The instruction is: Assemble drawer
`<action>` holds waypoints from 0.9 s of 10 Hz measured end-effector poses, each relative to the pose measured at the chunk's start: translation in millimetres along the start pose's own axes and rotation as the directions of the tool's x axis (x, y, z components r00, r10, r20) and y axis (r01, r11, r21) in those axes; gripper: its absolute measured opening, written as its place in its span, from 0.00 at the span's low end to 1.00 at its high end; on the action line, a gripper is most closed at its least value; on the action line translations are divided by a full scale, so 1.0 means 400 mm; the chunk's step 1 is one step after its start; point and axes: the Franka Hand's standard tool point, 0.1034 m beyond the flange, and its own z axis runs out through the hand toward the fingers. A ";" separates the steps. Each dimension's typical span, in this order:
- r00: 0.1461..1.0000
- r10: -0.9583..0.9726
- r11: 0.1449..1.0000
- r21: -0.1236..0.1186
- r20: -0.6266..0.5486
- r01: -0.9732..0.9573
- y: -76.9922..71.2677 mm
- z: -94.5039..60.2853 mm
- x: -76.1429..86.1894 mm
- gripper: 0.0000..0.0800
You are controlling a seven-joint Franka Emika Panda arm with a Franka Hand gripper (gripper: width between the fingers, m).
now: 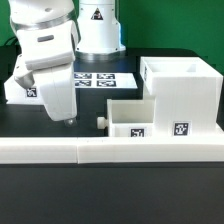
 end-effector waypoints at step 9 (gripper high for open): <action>0.998 0.056 0.998 0.021 -0.007 -0.056 0.004 0.038 0.102 0.81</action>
Offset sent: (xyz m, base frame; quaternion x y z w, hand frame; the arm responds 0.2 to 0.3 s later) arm 0.0057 0.0285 -0.0028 0.0066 0.0109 -0.0115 0.9999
